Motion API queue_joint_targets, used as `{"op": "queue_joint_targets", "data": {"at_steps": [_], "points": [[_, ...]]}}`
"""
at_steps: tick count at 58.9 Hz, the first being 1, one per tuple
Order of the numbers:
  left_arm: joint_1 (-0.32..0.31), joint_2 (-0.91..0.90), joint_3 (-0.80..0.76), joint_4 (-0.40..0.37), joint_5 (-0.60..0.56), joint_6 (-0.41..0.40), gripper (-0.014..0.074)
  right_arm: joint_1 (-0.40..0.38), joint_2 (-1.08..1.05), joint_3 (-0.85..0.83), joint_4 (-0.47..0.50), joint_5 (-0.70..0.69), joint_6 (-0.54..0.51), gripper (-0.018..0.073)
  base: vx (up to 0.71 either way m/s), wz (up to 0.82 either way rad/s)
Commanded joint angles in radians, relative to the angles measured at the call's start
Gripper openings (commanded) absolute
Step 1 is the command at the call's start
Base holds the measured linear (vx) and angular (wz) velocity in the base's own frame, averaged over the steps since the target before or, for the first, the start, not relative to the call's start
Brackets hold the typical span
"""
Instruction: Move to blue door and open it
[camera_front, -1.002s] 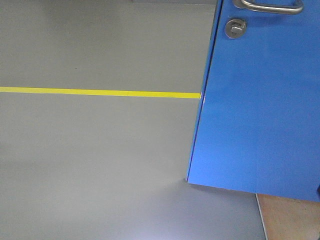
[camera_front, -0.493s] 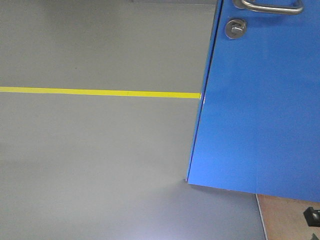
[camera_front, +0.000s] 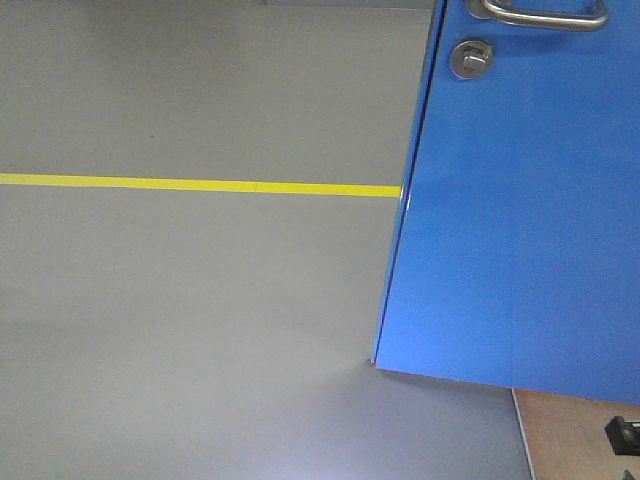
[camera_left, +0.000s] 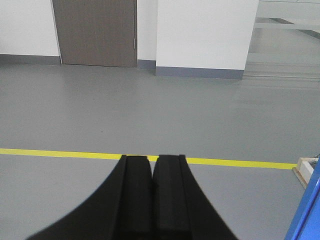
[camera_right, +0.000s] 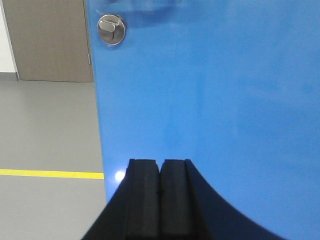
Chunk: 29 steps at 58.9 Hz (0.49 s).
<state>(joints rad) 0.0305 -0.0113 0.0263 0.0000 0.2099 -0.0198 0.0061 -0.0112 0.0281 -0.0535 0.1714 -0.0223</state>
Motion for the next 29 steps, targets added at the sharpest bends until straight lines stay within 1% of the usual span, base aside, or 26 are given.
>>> {"op": "queue_joint_targets", "data": {"at_steps": [1,29], "points": [[0.000,-0.013,-0.020,-0.006,-0.077,-0.007,0.0073,0.000,-0.007,0.003,0.003,-0.080,-0.012,-0.0001,0.00,0.00],[0.000,-0.013,-0.020,-0.006,-0.077,-0.007,0.0073,0.000,-0.007,0.003,0.003,-0.080,-0.012,-0.0001,0.00,0.00]]}}
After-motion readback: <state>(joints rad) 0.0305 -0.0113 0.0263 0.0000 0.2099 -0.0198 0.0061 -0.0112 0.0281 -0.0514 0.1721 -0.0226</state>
